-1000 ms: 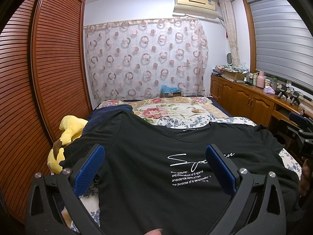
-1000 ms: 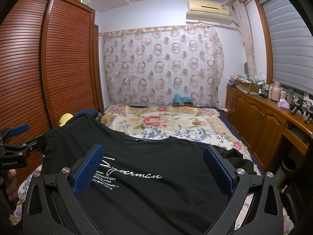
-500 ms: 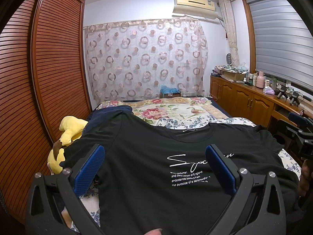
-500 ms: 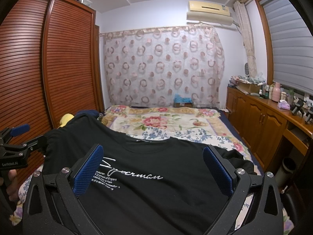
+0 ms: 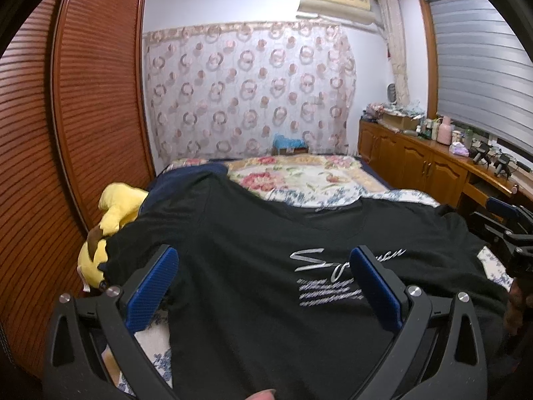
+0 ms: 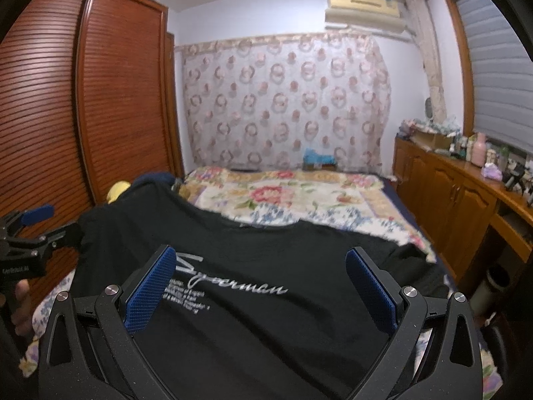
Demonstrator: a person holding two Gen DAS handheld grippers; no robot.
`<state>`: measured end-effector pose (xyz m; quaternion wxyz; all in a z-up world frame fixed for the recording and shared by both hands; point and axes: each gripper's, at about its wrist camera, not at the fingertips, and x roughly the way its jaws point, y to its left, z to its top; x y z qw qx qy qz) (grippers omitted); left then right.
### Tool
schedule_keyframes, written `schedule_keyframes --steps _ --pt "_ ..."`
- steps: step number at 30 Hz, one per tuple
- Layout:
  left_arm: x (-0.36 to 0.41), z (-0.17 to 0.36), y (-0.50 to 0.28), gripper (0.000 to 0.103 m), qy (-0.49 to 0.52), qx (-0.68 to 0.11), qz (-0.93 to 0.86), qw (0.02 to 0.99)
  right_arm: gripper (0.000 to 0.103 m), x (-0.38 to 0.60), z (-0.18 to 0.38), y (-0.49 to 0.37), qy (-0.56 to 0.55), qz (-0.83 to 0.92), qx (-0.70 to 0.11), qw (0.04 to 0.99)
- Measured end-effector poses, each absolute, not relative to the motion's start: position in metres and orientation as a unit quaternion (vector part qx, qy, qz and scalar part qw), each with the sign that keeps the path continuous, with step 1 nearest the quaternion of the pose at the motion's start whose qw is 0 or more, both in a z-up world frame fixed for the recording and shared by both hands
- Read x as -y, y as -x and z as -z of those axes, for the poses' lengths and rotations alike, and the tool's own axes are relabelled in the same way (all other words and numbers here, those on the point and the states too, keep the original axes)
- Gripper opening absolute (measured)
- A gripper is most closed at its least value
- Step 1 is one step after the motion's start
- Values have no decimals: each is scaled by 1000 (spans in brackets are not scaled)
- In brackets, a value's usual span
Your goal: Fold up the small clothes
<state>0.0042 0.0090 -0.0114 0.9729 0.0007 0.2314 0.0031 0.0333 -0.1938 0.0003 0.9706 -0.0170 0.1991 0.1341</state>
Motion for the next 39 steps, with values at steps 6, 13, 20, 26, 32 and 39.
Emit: schedule_keyframes --steps 6,13,20,26,32,39 --pt "-37 30 -11 103 7 -261 -20 965 103 186 23 -43 25 -161 -224 961" --pt "-80 43 -13 103 21 -276 -40 960 103 171 32 -54 31 -188 -243 951" --pt "-126 49 -22 103 44 -286 -41 956 103 151 40 -65 36 -226 -265 937" --pt "-152 52 -33 96 55 -294 -31 954 103 134 45 -75 52 -245 -276 928" --pt "-176 55 -46 79 79 -314 -19 946 103 122 49 -85 58 -261 -286 920" --pt "-180 85 -39 79 81 -347 -12 934 103 117 58 -82 63 -276 -300 911"
